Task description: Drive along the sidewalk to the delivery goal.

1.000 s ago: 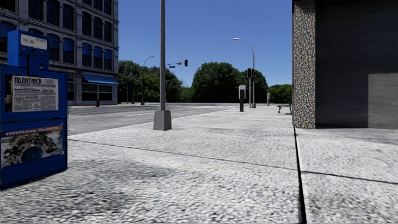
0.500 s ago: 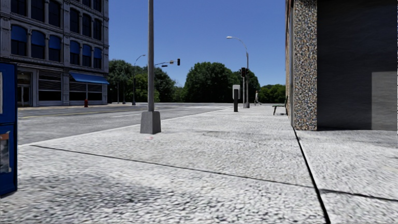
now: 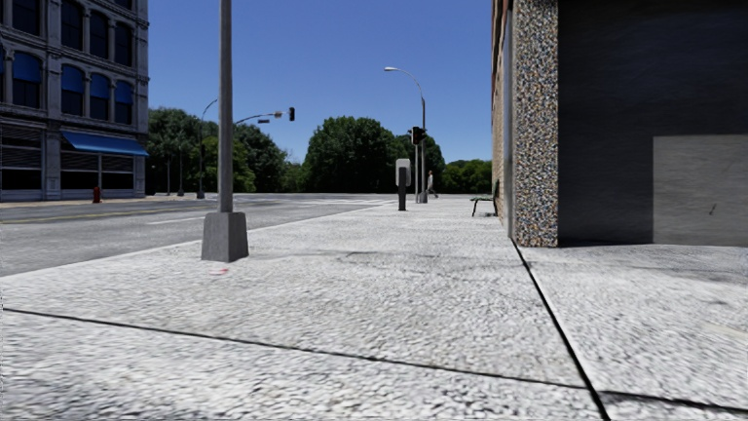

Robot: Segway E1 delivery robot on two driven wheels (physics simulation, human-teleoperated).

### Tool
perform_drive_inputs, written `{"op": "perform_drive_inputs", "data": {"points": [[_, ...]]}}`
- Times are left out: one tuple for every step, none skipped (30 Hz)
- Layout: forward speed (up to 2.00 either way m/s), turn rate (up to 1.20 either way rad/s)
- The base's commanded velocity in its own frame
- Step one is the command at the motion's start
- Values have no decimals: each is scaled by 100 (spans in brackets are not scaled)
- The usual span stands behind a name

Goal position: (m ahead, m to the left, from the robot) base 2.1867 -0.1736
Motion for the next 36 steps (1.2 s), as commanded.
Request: {"op": "perform_drive_inputs", "data": {"points": [[82,-12],[82,-12],[82,-6],[82,0],[82,0],[82,0],[82,0],[82,0],[82,0],[82,0],[82,0],[82,0],[82,0],[82,0],[82,0],[82,0],[82,0],[82,0],[82,0],[82,0],[82,0],[82,0],[82,0],[82,0],[82,0],[82,0],[82,0],[82,0],[82,0],[83,0],[83,0],[84,0],[84,0],[84,0],[84,0],[84,0]]}}
